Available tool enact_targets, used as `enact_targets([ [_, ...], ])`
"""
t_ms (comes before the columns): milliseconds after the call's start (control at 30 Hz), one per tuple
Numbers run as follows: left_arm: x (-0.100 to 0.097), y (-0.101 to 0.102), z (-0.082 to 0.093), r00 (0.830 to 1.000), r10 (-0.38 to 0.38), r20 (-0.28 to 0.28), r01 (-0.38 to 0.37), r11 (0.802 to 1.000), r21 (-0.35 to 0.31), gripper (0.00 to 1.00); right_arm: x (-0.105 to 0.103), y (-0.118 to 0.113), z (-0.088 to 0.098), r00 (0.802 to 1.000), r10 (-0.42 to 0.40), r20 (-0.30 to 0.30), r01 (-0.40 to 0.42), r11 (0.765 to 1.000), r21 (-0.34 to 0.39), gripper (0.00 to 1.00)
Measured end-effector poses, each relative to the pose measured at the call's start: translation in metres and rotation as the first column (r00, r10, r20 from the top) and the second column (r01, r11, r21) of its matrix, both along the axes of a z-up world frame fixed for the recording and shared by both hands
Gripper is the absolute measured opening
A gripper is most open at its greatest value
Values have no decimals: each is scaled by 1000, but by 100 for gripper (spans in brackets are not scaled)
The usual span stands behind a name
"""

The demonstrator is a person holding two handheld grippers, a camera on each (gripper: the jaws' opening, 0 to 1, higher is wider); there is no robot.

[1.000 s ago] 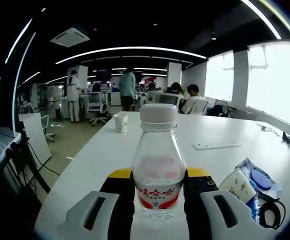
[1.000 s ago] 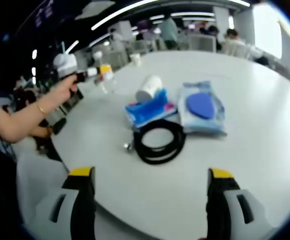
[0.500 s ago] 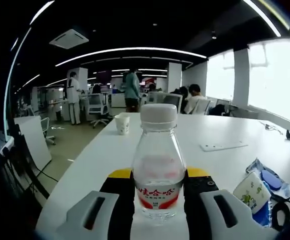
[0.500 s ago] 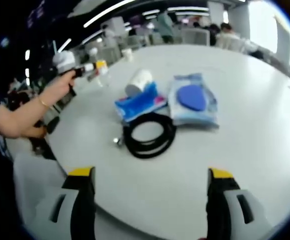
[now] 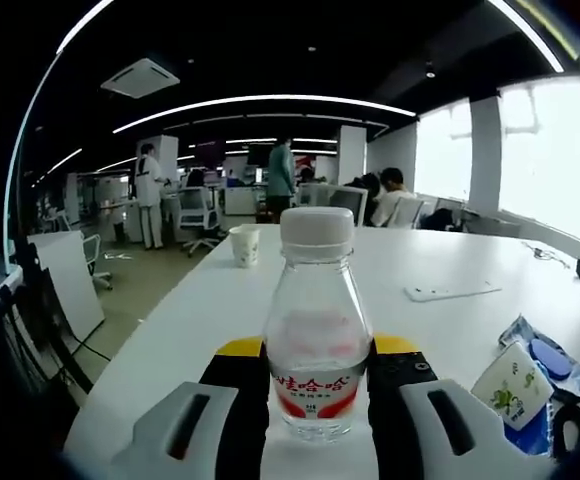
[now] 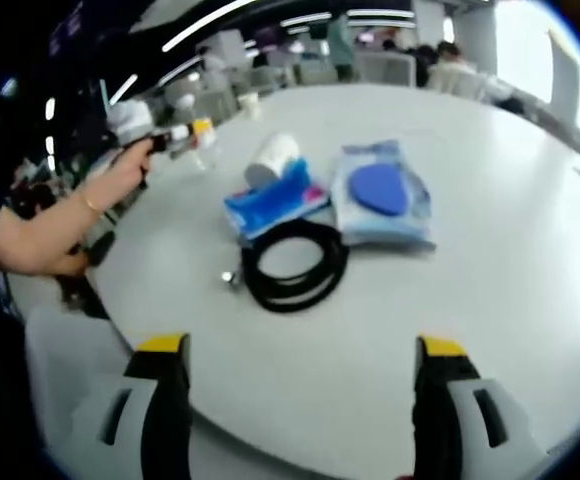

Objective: Arrange the tabletop items into an orderly group along one side of the table until the central work area is clear of visible clutter.

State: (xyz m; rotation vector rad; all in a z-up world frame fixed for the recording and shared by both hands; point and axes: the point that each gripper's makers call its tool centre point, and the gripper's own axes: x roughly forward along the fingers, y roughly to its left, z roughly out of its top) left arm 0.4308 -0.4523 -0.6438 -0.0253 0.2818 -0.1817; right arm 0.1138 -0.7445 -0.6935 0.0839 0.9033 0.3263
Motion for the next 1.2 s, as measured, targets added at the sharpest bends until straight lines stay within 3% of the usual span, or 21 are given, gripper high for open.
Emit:
enact_targets([
  [300,-1,-3,0,1000,15,18,-16,999,50,37,1,5,-1,1000,10,0,-10,1000,12,90],
  [1200,6,-1,0,998,45,49,-47,998,31,38,9,15,-1,1000,20,18,-21,999,48,90],
])
